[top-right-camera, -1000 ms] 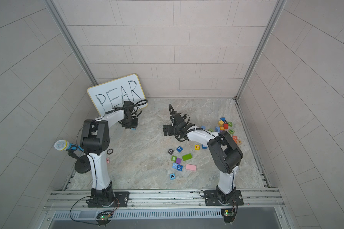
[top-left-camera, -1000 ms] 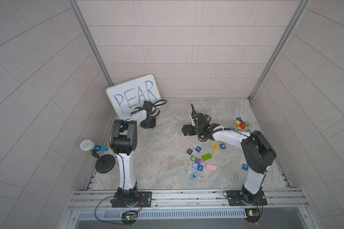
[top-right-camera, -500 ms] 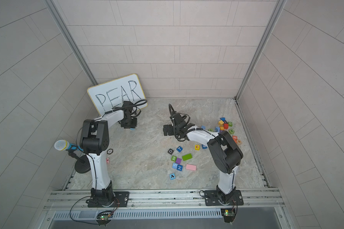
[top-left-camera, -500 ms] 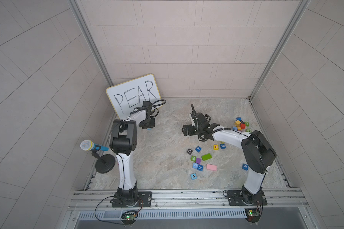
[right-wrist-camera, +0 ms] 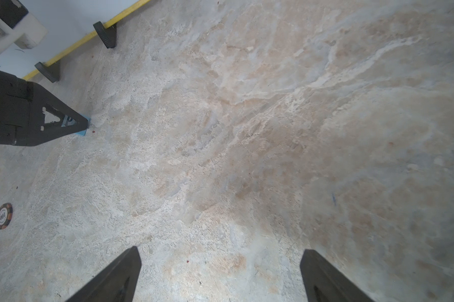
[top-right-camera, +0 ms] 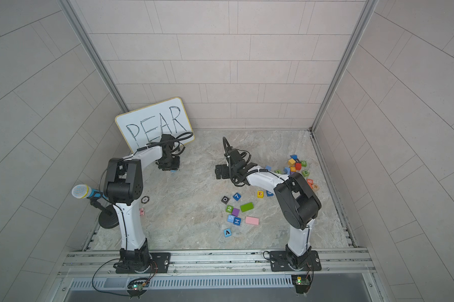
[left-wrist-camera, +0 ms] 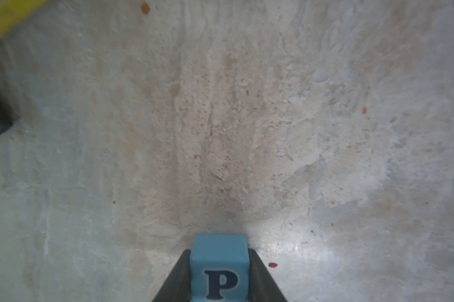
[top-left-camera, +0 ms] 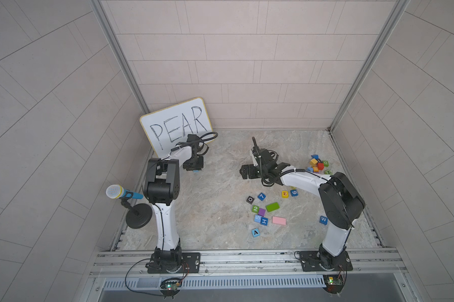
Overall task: Spell the uppercase word “pear” with letter blocks
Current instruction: Adjust the letter block at the center of the board, then pick up the letter block from the center of the board.
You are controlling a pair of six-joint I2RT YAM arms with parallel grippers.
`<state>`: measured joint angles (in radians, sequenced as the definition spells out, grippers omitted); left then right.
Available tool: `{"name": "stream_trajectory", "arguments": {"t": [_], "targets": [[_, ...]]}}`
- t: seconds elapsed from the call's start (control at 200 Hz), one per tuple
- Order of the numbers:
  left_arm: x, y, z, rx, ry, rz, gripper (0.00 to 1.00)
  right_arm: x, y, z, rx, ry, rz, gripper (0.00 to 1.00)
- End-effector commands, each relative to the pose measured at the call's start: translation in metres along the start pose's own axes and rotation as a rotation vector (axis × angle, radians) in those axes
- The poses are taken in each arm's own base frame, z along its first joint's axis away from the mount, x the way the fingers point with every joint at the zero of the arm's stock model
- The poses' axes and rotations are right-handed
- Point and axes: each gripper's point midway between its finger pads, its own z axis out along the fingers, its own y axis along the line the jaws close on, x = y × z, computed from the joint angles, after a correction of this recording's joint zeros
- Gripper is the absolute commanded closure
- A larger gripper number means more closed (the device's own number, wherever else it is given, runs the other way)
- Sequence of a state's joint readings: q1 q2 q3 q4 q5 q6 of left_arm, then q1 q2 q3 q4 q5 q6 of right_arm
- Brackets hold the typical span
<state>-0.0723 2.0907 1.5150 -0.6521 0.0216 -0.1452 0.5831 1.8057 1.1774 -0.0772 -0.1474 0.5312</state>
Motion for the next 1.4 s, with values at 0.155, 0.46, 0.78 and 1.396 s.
{"name": "stream_trajectory", "arguments": {"t": [0.155,0.46,0.78,1.396], "targets": [[0.009,0.008,-0.003,-0.022,0.023,-0.014,0.58,-0.009,0.003,-0.012,-0.008,-0.034,0.003,0.0],[0.005,0.009,-0.01,-0.03,0.002,-0.017,0.53,-0.011,0.003,-0.014,-0.008,-0.037,0.003,0.0],[-0.007,0.009,-0.032,-0.028,-0.054,-0.022,0.44,-0.014,0.005,-0.016,-0.015,-0.045,-0.003,0.0],[-0.021,0.004,-0.104,-0.017,-0.217,-0.053,0.18,-0.025,0.002,-0.033,0.007,-0.097,-0.067,0.0]]}}
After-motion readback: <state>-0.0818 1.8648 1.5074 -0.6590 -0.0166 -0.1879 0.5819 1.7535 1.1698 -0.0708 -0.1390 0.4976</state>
